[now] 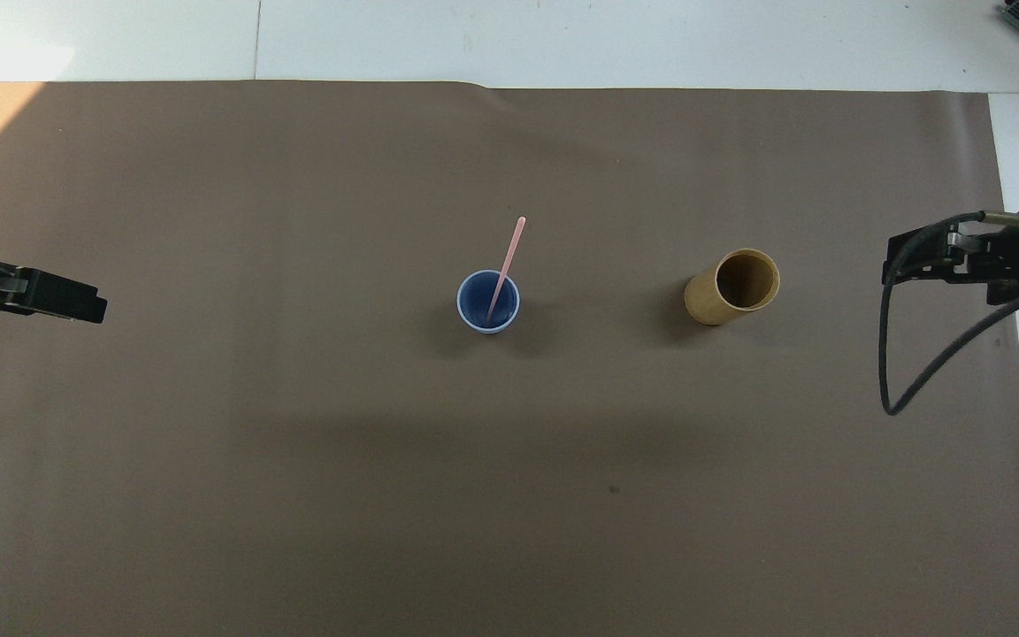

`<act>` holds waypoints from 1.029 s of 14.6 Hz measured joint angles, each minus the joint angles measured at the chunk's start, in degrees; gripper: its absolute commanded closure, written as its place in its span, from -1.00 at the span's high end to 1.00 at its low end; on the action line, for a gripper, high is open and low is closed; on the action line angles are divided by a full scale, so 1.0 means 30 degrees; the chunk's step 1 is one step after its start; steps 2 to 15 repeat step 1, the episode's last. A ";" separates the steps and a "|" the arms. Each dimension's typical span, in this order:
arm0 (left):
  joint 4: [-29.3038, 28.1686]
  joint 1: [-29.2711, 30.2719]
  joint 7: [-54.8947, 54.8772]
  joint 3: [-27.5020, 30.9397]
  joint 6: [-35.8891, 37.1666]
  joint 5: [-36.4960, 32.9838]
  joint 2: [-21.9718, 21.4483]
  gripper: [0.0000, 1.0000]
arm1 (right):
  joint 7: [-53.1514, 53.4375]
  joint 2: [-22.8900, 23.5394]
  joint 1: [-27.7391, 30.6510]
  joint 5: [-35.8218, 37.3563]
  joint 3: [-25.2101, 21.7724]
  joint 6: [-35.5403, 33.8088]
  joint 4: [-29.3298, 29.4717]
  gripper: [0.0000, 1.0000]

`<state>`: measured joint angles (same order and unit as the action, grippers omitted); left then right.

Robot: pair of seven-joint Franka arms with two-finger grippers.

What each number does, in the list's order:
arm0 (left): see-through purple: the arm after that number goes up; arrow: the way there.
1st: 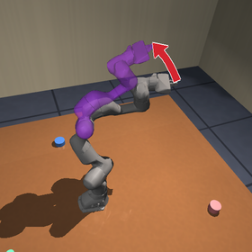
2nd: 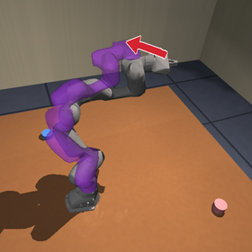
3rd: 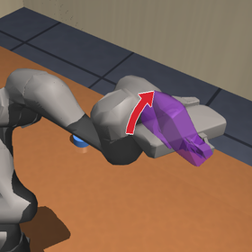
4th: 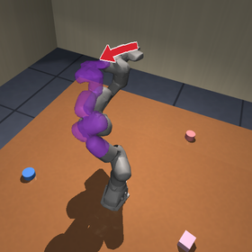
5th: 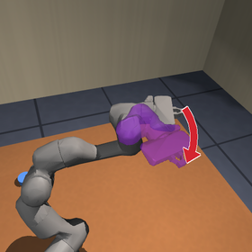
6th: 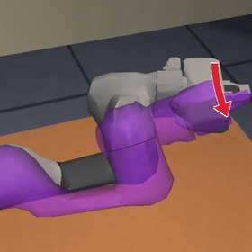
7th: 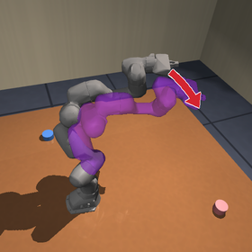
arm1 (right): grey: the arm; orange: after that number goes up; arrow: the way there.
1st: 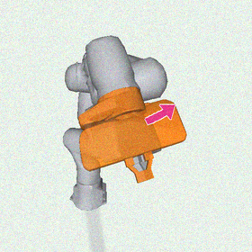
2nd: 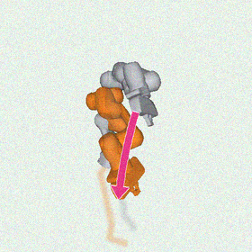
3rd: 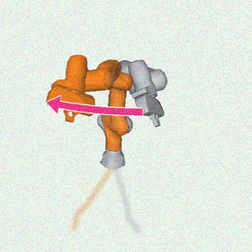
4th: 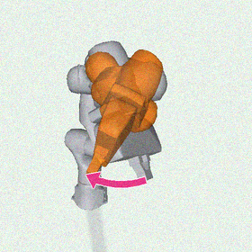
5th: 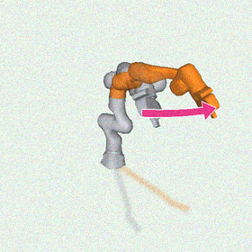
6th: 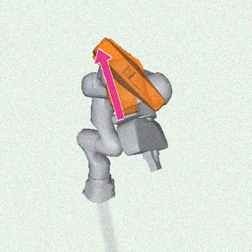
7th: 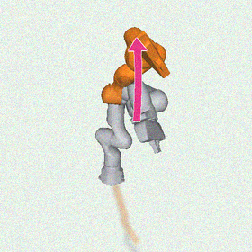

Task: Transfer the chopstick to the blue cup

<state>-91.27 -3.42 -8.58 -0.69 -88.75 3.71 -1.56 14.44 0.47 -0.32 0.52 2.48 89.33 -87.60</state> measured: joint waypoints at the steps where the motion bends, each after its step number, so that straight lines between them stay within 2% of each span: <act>1: 0.0000 0.0000 0.0000 0.0000 0.0001 0.0000 0.0000 1.00 | 0.0000 -0.0001 0.0000 0.0000 0.0000 -0.0002 -0.0005 1.00; 15: 0.0000 0.0000 0.0000 0.0000 0.0001 0.0000 0.0000 1.00 | 0.0000 -0.0001 0.0000 0.0000 0.0000 -0.0002 -0.0005 1.00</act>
